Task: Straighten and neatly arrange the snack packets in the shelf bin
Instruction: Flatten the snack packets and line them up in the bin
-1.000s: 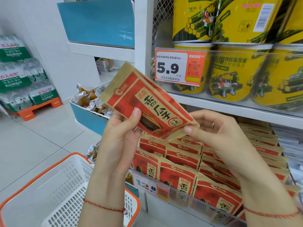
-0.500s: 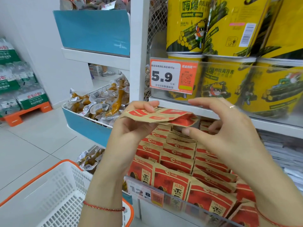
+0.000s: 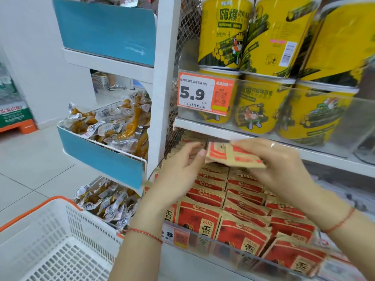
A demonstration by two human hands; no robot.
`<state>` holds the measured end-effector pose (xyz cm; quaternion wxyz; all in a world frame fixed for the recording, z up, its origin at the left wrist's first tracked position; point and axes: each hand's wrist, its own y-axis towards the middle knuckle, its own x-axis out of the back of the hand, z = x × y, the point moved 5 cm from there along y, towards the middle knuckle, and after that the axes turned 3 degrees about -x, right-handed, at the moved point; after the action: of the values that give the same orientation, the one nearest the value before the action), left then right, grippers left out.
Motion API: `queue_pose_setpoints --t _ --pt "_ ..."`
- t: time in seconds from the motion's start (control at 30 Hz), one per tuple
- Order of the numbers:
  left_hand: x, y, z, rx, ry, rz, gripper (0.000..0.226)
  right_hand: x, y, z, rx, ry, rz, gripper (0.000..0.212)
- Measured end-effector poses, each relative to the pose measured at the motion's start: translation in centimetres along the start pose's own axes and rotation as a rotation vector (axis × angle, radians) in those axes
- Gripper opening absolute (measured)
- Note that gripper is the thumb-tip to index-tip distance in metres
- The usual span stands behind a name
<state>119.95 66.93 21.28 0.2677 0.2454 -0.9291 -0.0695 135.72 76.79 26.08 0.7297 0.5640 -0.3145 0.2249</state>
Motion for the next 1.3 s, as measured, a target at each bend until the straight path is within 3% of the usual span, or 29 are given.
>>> queue_pose_setpoints --t 0.1,0.37,0.6,0.93,1.1,1.3 --pt "-0.7 0.0 0.6 0.018 0.139 0.097 0.038 -1.5 -0.8 -0.9 0.024 -0.01 0.055 0.04" --pt "-0.3 0.2 1.0 0.039 0.091 0.092 0.037 -4.2 -0.3 -4.0 -0.165 -0.034 0.254 0.049" --pt "-0.3 0.2 1.5 0.051 0.074 0.088 0.037 -5.4 0.0 -5.2 -0.382 0.108 0.254 0.049" --pt "-0.1 0.3 1.1 0.058 0.007 0.07 0.041 -5.5 0.3 -4.9 -0.346 0.218 0.221 0.045" --pt "-0.1 0.3 1.3 0.107 -0.076 0.078 0.043 -5.4 0.6 -3.8 -0.186 0.255 0.209 0.044" --pt "0.0 0.5 1.4 0.12 -0.068 0.046 0.063 -6.1 0.9 -4.6 -0.361 0.109 0.251 0.041"
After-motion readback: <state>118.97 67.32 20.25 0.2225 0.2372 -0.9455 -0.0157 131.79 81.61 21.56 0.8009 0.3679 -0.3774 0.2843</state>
